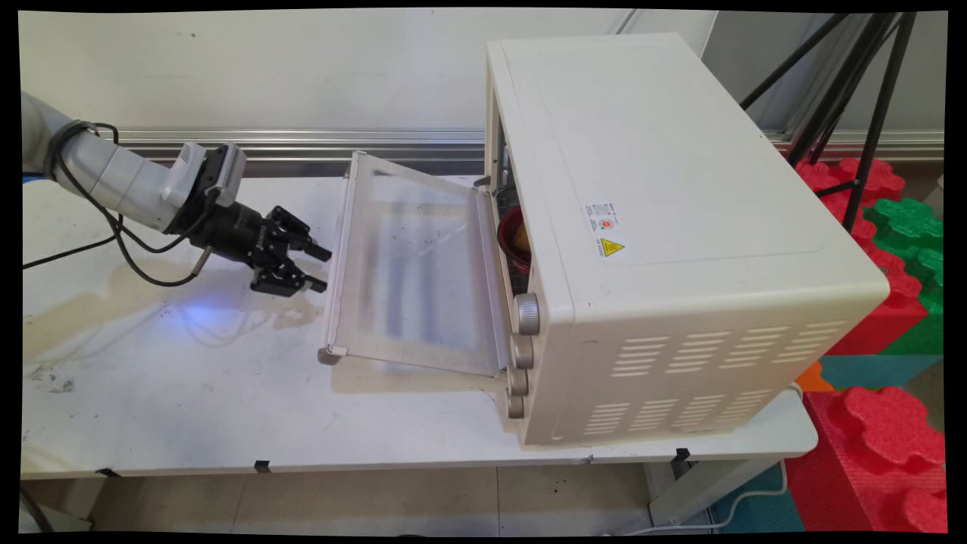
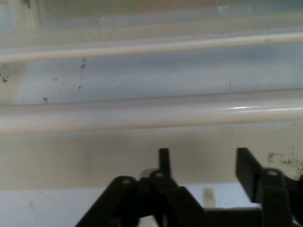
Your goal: Close the oven
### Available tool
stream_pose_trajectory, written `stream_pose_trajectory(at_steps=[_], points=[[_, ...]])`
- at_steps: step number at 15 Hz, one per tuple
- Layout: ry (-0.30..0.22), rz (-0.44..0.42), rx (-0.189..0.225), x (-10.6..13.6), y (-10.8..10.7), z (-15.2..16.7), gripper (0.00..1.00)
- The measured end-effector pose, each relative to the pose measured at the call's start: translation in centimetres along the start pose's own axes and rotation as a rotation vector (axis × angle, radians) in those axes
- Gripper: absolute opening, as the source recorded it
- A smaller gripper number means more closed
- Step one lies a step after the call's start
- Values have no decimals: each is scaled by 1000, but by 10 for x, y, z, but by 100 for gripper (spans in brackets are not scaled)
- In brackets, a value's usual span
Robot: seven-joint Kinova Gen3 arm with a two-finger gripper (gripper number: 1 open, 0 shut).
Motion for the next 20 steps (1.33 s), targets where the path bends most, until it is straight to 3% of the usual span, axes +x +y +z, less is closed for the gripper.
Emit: stream_pose_trajectory(at_steps=[10, 20], points=[[24, -11, -3, 1, -2, 7, 0], [123, -7, 8, 14, -3, 3, 0]])
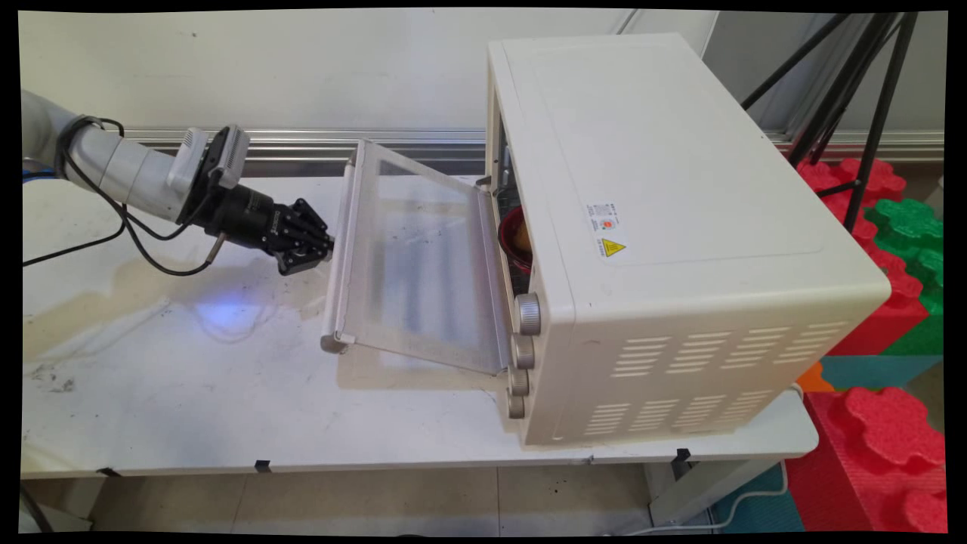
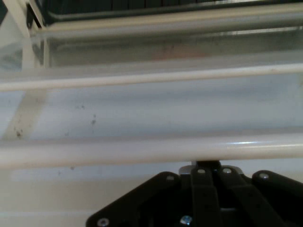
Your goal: Close the oven
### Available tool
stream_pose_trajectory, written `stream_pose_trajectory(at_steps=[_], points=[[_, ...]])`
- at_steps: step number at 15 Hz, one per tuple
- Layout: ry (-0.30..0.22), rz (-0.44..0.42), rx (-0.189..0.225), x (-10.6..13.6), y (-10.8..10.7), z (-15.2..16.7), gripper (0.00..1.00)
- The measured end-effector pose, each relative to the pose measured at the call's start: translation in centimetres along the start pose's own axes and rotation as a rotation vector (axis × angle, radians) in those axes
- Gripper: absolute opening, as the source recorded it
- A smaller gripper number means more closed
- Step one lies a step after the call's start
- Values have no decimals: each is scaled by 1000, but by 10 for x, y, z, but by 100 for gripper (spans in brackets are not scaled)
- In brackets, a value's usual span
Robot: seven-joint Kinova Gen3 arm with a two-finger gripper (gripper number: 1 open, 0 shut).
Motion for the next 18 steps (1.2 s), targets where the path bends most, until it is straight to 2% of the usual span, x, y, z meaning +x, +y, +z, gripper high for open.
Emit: stream_pose_trajectory(at_steps=[7, 10, 18], points=[[81, 23, 13, 22, -2, -5, 0], [125, 28, 23, 39, -5, -4, 0], [196, 24, 34, 82, -11, 17, 0]])
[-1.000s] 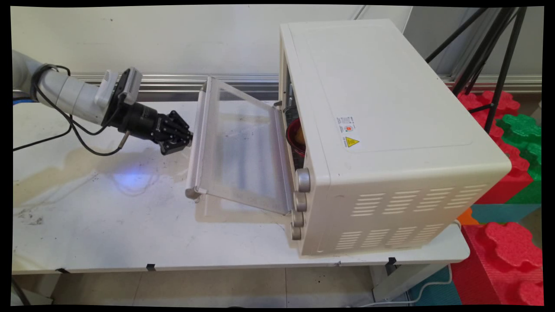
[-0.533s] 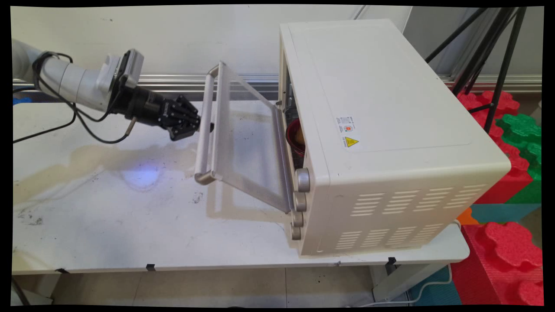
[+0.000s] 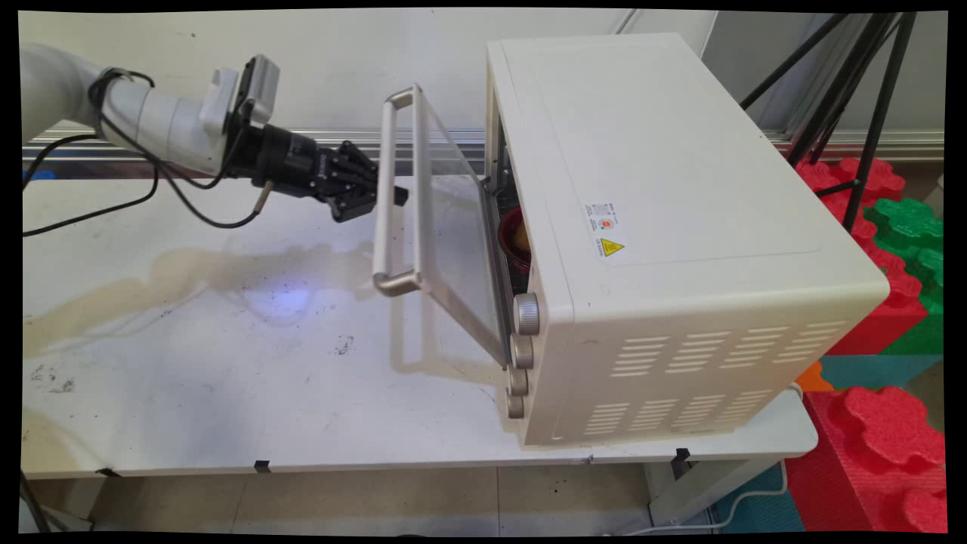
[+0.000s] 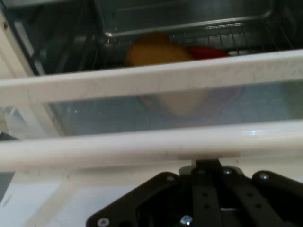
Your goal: Close the oven
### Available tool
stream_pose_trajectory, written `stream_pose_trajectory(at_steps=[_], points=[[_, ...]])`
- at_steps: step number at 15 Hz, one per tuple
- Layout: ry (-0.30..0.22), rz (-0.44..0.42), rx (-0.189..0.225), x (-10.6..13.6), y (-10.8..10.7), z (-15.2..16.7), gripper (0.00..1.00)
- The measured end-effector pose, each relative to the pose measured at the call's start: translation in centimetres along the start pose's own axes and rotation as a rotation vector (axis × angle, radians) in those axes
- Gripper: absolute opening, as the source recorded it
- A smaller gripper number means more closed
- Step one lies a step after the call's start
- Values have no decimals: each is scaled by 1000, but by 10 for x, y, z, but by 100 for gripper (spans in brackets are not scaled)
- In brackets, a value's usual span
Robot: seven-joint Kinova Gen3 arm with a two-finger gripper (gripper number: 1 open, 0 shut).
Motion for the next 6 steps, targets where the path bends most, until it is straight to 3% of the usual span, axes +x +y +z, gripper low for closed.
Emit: stream_pose_trajectory(at_steps=[6], points=[[23, -1, 1, 20, -3, 25, 0]])
